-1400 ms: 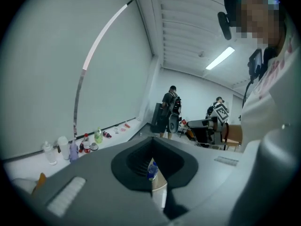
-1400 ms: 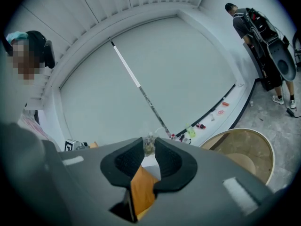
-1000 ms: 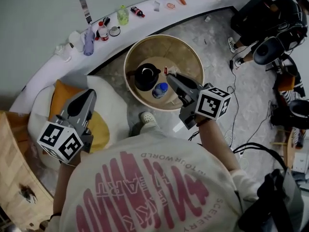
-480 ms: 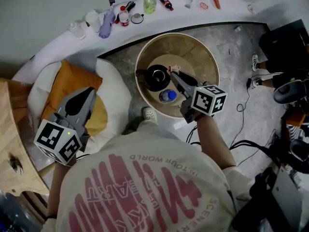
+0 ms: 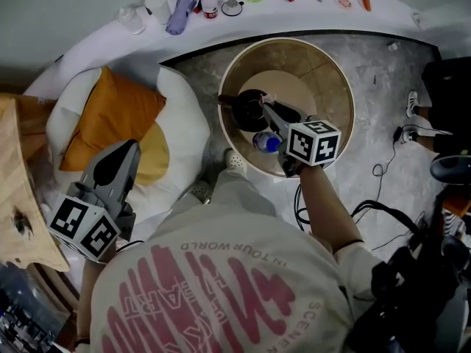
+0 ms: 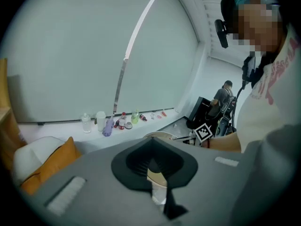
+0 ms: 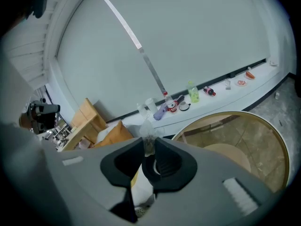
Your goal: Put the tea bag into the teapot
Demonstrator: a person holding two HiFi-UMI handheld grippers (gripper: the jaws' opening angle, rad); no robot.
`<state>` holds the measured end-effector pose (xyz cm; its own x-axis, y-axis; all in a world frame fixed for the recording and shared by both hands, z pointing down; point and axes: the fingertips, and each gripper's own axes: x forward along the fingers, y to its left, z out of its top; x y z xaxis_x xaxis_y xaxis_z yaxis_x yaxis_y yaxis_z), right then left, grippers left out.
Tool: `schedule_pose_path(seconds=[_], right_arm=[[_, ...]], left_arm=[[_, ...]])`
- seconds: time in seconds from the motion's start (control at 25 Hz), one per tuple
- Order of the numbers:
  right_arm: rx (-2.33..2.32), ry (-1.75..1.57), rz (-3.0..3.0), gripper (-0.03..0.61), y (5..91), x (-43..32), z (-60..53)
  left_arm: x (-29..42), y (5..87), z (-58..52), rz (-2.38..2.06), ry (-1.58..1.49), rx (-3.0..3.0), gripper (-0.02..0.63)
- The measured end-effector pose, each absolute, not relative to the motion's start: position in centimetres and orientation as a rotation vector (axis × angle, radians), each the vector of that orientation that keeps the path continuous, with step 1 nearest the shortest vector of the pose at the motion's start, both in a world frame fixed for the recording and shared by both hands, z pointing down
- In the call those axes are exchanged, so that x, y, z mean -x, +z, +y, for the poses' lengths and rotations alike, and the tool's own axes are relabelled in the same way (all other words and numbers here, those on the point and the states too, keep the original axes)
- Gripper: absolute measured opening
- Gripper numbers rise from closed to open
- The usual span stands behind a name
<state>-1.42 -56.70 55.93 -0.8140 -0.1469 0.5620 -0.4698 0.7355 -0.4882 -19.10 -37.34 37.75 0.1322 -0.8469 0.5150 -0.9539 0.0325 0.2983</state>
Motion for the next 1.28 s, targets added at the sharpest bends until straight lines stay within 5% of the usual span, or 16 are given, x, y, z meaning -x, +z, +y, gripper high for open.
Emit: schedule_pose_path(seconds=[1.28], right_arm=[[-0.201, 0.498, -2.077, 0.072, 64.3, 2.6, -54.8]], left_arm=[[19.7, 39.5, -35.8, -1.849, 0.17, -1.647, 0.02]])
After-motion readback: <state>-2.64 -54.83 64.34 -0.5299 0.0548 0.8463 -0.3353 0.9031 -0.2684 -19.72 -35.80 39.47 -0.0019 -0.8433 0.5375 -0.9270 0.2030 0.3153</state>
